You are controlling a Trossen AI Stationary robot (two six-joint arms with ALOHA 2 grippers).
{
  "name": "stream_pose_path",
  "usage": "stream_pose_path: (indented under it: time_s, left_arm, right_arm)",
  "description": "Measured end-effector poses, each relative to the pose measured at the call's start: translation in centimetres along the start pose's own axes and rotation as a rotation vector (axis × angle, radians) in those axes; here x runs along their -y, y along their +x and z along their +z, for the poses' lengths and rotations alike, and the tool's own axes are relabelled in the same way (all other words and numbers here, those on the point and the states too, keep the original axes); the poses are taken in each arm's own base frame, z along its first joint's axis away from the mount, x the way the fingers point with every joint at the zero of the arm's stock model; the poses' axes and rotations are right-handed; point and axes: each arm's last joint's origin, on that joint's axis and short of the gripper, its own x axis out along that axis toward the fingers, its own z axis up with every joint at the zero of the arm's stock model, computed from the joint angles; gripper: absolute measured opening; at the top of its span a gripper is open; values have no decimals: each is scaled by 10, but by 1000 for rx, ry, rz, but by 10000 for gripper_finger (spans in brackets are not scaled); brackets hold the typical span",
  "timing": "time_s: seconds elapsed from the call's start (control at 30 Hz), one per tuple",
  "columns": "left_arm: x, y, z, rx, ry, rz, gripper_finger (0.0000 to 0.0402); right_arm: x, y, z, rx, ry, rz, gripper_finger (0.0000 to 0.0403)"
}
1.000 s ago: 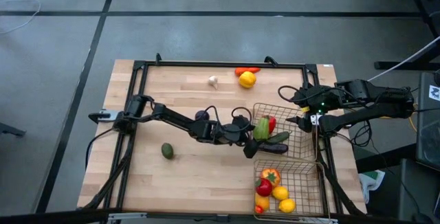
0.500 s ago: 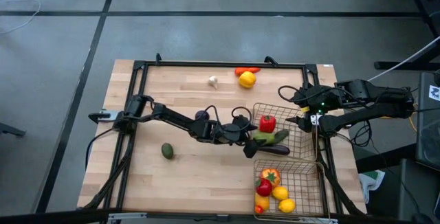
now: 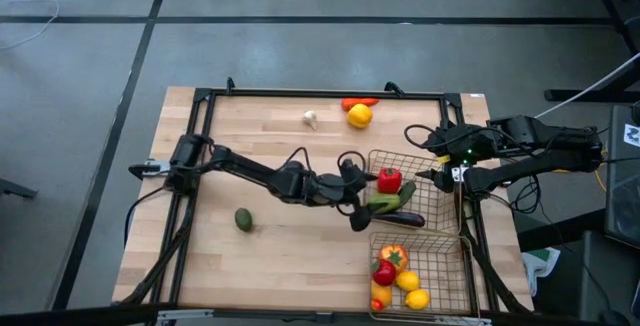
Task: Sort produce into baskets
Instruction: Put the plum into the top wire basket
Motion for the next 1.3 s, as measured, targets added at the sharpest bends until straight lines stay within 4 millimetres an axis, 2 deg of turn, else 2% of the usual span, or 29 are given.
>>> stream_pose_path:
  time_s: [0.13, 0.4, 0.73, 0.9, 1.07, 1.2, 1.3]
  left_arm:
    - [-3, -12, 16, -15, 35, 8, 373]
    - [-23, -44, 48, -139, 101, 75, 373]
    - [-62, -80, 71, -319, 150, 195, 372]
    - [-80, -85, 72, -389, 135, 260, 372]
    - [-83, -86, 67, -417, 9, 298, 372]
    - [-86, -91, 58, -532, 71, 304, 372]
    - [-88, -96, 51, -617, 56, 341, 372]
  right_arm:
    - [0, 0, 0, 1, 0, 0, 383]
    - [-2, 2, 6, 46, 7, 12, 383]
    - [-6, 7, 19, 122, 18, 20, 383]
    - [-9, 16, 28, 148, 26, 11, 383]
    - [-14, 32, 39, 154, -2, 1, 383]
    - [-17, 46, 48, 148, -68, -25, 383]
    - [-19, 56, 53, 148, -90, -58, 383]
